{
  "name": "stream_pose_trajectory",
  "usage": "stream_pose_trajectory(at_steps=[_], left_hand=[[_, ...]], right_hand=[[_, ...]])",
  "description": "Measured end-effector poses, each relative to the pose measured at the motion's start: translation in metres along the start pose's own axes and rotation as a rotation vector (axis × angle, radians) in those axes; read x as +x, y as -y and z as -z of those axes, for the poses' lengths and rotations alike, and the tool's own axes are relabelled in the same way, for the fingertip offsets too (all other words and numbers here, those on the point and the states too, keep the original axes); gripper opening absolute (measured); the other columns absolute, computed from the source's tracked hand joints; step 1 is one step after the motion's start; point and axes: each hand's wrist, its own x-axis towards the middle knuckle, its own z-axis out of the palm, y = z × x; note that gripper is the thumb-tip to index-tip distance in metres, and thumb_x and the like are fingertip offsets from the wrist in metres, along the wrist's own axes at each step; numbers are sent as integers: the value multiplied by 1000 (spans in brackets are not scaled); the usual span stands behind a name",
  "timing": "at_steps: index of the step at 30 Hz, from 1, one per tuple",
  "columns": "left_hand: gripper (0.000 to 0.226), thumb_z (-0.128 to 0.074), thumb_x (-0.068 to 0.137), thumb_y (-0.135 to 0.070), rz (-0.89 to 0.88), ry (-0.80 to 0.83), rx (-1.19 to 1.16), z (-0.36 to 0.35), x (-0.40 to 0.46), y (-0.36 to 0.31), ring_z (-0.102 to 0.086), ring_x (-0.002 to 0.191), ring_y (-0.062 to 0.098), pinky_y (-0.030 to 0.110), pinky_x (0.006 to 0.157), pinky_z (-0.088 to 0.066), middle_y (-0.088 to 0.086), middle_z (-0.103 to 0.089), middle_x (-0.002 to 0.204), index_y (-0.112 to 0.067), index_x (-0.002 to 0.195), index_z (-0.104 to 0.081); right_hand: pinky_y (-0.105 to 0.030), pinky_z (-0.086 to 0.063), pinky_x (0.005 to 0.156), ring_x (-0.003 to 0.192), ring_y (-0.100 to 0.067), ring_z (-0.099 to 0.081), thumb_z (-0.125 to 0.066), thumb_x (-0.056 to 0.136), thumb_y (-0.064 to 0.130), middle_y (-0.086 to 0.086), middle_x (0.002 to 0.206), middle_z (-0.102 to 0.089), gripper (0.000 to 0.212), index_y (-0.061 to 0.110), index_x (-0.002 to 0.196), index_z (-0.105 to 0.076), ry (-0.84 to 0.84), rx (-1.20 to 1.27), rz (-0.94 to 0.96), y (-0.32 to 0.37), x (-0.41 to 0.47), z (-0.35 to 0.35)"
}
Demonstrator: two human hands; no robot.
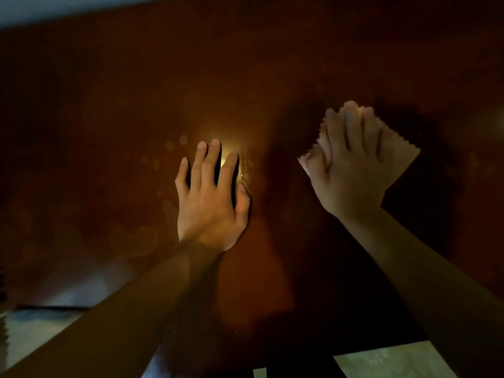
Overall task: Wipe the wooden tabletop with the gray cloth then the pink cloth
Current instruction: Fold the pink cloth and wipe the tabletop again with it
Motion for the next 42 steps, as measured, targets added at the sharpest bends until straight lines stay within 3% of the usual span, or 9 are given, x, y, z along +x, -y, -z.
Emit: stream_pose_trajectory(at_steps=[7, 11, 18, 23, 27, 31, 35, 38, 42], left_hand=[[55, -36, 102, -39, 16, 46, 5, 2, 0, -1, -18, 153, 31, 53, 122, -11, 16, -30, 161, -13, 150, -40], [55, -34, 101, -38, 31, 53, 6, 5, 1, -2, -19, 153, 31, 53, 123, -11, 16, -30, 161, -13, 150, -40], [55, -37, 100, -37, 23, 55, 1, 4, 1, -2, -19, 153, 32, 51, 123, -10, 16, -31, 161, -12, 149, -43], [56, -34, 101, -38, 29, 104, 39, 8, 1, -3, -16, 154, 31, 51, 123, -8, 16, -27, 162, -12, 151, -40], [57, -33, 101, -36, 26, 92, 42, 8, 1, -6, -18, 153, 34, 52, 122, -7, 19, -29, 161, -10, 150, -40], [56, -36, 98, -37, 6, 74, 55, 9, 4, -4, -29, 148, 38, 56, 118, -19, 21, -39, 155, -9, 145, -46], [50, -42, 96, -40, -7, 1, 36, 14, 32, 6, -43, 125, 32, 49, 103, -33, 17, -51, 134, -10, 134, -52], [53, -39, 98, -42, 14, 0, 58, 13, 63, 15, -39, 134, 31, 50, 109, -27, 15, -45, 144, -12, 141, -46], [65, -19, 102, -48, -24, 93, 122, 6, 81, 15, -10, 155, 28, 53, 121, -12, 14, -18, 166, -14, 156, -28]], right_hand=[[-57, -17, 124, 156, -39, -20, -35, 105, 47, -18, 167, -28, 62, 15, 158, -39, 26, 80, 197, 86, -13, -8], [-54, -18, 124, 155, -35, -23, -35, 105, 49, -13, 167, -30, 60, 19, 158, -39, 40, 64, 299, 48, 0, -4], [-56, -15, 125, 156, -38, -19, -21, 106, 52, -15, 168, -26, 66, 16, 160, -33, 0, -10, 0, 11, 41, 2], [-56, -15, 124, 156, -37, -20, -32, 104, 46, -14, 167, -28, 62, 17, 158, -38, 53, 55, 218, 71, 16, -4], [-51, -17, 123, 154, -33, -26, -35, 102, 48, -11, 164, -35, 60, 21, 155, -43, 14, 44, 335, 55, 26, -7], [-52, -17, 124, 155, -35, -21, -27, 102, 52, -11, 167, -29, 63, 22, 157, -36, 16, 52, 148, 25, 75, -6], [-55, -10, 126, 157, -35, -13, -27, 104, 52, -11, 169, -22, 65, 19, 160, -30, 17, 31, -5, 31, 107, -1], [-51, -12, 125, 156, -34, -18, -22, 103, 53, -11, 167, -27, 67, 18, 159, -34, 46, -7, 244, 64, 83, -5], [-53, -20, 125, 153, -35, -29, -41, 103, 44, -14, 161, -41, 58, 14, 151, -50, -36, 136, 398, 62, 58, -9]])
